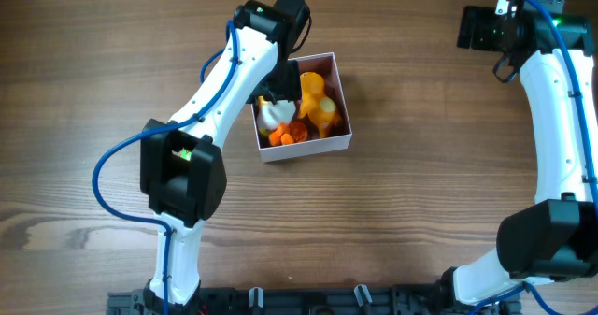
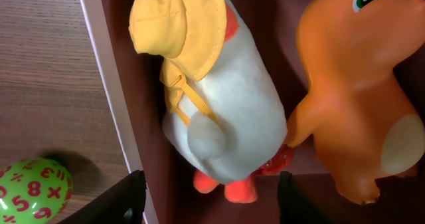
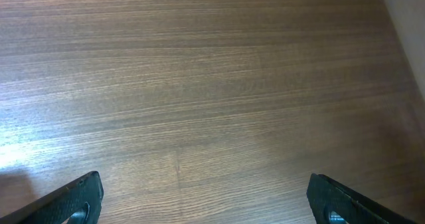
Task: Pack container
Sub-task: 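Open the left gripper and move it back toward the green ball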
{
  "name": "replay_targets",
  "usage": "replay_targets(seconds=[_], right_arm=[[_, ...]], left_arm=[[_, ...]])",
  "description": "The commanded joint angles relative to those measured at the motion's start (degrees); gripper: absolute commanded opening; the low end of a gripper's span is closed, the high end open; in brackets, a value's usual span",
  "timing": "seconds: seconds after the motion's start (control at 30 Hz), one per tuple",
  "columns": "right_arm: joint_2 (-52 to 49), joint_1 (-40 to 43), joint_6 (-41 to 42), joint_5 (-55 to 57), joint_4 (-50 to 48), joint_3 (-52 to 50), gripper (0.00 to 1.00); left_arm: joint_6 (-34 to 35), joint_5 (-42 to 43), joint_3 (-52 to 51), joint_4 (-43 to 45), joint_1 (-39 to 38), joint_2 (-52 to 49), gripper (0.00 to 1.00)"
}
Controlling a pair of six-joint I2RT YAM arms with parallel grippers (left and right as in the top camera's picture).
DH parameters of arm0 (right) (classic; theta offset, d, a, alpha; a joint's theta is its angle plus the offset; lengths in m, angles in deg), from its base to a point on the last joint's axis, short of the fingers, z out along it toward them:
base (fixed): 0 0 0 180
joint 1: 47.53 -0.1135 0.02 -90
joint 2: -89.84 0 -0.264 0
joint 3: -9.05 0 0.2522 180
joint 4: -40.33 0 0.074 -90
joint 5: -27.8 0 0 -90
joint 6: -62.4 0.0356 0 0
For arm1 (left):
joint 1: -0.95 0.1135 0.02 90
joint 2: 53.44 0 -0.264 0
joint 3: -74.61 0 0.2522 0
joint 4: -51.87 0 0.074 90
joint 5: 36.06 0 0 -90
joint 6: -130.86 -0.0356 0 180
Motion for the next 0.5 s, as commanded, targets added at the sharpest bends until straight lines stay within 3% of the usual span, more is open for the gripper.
replay_targets(seconds=[0.0,0.2,0.3,0.47], right_arm=[[0.83,-0.02,0.44,-0.26,-0.02,0.85,1.0],[0.83,-0.02,0.46,-0.26,-0.02,0.85,1.0],[0.83,-0.02,0.46,-0.26,-0.02,0.85,1.0],[0.83,-0.02,0.46,-0.26,-0.02,0.85,1.0]], left_arm=[[-0.28,-1.01,1.55,-0.07,2.1,0.31,0.63],[-0.2,-1.2,11.85,-0.96,9.66,6.23,0.64],[0.42,-2.32,14.12,-1.92,15.13,10.47,0.71],[1.6,-2.27,13.29,-13.07,26.05,12.9,0.77]])
